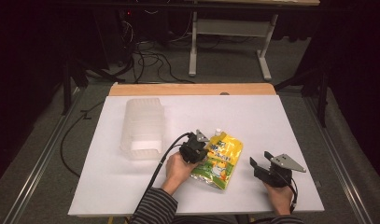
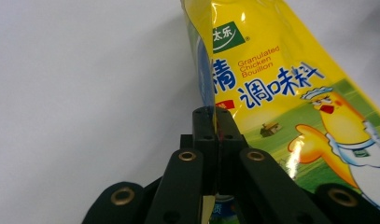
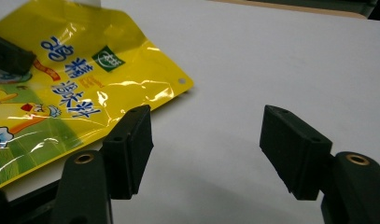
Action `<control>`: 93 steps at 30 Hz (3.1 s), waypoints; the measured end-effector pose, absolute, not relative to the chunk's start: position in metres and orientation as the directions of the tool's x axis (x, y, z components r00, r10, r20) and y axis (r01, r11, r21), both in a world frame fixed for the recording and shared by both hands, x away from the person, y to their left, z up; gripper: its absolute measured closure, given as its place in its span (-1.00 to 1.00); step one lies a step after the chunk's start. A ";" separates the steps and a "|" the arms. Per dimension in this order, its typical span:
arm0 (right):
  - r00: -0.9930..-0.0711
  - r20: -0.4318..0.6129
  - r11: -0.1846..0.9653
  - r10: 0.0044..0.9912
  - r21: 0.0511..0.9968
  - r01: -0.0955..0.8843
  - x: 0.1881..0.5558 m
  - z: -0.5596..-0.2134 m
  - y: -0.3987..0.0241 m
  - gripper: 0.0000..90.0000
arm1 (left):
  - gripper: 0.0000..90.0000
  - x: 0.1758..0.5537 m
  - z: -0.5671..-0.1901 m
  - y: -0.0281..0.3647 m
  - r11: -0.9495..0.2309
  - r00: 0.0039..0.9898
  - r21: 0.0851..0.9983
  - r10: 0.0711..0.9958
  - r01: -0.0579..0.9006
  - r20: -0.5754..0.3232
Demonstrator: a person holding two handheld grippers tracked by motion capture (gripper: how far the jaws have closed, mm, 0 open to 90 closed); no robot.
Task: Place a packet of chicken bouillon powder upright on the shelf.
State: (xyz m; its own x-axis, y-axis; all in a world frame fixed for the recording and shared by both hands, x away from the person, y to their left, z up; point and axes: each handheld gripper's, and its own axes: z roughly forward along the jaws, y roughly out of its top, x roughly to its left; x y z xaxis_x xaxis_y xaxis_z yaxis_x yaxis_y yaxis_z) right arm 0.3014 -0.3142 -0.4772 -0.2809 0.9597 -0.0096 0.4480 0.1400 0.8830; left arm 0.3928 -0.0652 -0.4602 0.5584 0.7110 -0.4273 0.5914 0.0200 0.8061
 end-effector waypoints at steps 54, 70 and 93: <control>-0.290 -0.011 0.144 0.957 0.887 0.438 0.300 -0.477 -0.315 -0.22 | 1.00 0.371 -0.345 0.000 0.241 0.650 0.856 0.566 0.457 -0.507; -0.289 -0.010 0.142 0.957 0.887 0.439 0.300 -0.477 -0.315 -0.22 | 1.00 0.376 -0.329 0.031 0.324 0.631 0.853 0.575 0.409 -0.521; -0.290 -0.010 0.142 0.957 0.887 0.438 0.300 -0.477 -0.315 -0.22 | 1.00 0.387 -0.310 0.092 0.433 0.572 0.855 0.639 0.286 -0.515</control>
